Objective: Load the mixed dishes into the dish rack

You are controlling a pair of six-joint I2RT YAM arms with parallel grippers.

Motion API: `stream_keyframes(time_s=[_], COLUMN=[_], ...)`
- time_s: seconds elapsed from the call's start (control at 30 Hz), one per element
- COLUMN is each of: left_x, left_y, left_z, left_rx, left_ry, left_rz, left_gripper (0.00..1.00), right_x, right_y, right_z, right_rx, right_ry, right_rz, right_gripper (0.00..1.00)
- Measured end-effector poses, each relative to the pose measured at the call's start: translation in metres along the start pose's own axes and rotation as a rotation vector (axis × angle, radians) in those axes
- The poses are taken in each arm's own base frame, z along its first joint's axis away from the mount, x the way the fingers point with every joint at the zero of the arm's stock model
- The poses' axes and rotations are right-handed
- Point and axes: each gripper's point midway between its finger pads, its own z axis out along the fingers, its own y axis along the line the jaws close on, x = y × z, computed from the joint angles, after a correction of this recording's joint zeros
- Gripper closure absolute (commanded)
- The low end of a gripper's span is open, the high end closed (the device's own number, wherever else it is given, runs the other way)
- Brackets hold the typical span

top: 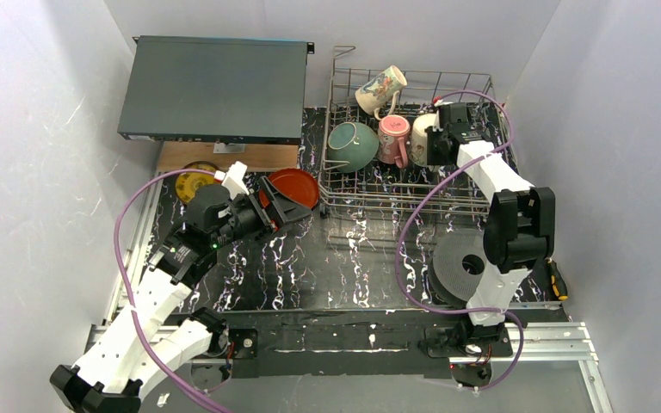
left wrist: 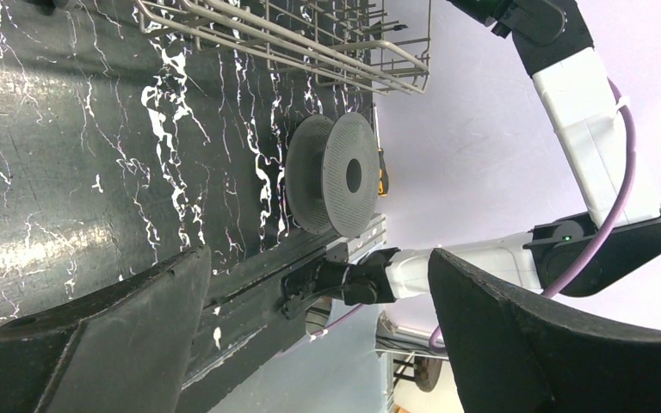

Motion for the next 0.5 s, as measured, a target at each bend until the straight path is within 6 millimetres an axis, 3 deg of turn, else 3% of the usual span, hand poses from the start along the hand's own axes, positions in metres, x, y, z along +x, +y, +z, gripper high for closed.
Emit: stream_keyframes(time_s=[0.23,0.37,0.5], left_x=[0.000,0.000,0.004], left_y=[0.000,0.000,0.006], left_z=[0.000,0.000,-0.002], left_rx=[0.000,0.001,-0.007], left_ry=[0.000,-0.001,0.003], left_rz=[0.000,0.000,-0.002], left_gripper=[0.03,0.03,0.00], right_x=[0.004,-0.013,-0.027], right_y=[0.003,0.003,0.004], right_z=[0.005,0.003,-0.001], right_rx=[-0.005,-0.005,-0.003], right_ry=[0.017,-0.030,-0.069], right_rz=[-0.012,-0.017,-0.029], right_gripper=[0.62,0.45,0.39])
